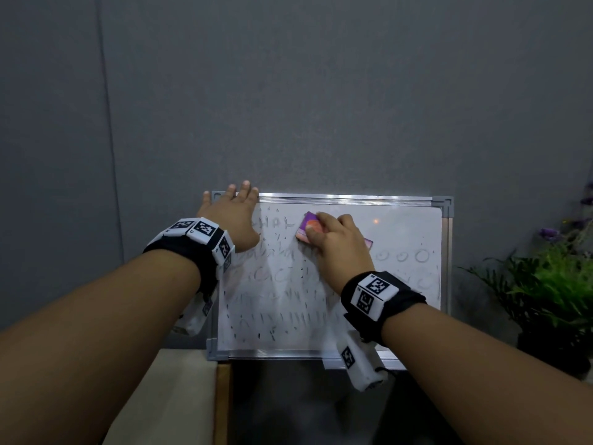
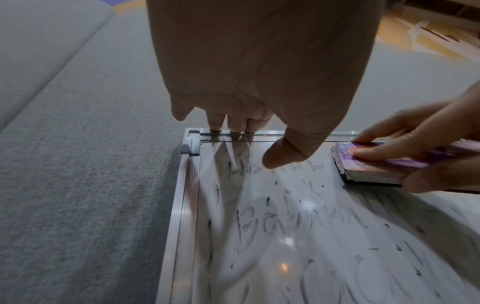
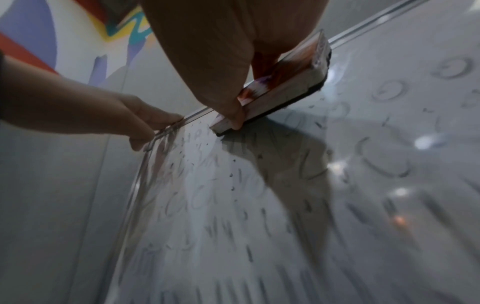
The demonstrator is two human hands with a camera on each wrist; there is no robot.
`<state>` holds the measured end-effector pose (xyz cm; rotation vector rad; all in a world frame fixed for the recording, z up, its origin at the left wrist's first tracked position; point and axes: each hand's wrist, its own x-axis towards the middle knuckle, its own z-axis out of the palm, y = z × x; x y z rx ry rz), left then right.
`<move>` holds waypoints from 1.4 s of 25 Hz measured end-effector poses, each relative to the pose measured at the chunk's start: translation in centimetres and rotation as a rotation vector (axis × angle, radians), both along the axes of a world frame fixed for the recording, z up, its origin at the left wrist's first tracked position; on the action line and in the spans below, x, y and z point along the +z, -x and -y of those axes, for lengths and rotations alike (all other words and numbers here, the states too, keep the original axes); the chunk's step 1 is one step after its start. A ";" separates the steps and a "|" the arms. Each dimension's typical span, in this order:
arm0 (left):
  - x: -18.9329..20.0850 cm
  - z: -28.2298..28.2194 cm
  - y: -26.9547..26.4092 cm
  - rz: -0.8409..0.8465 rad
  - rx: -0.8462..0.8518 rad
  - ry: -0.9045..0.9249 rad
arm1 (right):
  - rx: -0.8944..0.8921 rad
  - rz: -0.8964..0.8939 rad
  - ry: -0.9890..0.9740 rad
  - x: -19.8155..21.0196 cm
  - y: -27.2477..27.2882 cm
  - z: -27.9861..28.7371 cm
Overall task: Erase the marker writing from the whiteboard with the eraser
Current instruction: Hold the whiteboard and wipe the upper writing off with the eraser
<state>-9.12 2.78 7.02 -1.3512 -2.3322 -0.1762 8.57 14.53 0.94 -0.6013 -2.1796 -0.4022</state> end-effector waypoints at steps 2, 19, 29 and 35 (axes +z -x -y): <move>0.1 0.1 -0.1 -0.003 0.000 0.002 | 0.019 0.046 -0.010 -0.5 0.3 0.2; 0.2 0.3 -0.2 0.016 0.002 0.014 | -0.008 0.089 -0.047 -1.3 -1.5 -1.0; 0.3 0.5 -0.3 0.030 0.001 0.011 | 0.018 0.191 -0.078 -0.2 1.0 1.3; 0.3 0.4 -0.4 0.046 0.002 0.010 | 0.018 0.025 -0.046 1.3 1.6 0.8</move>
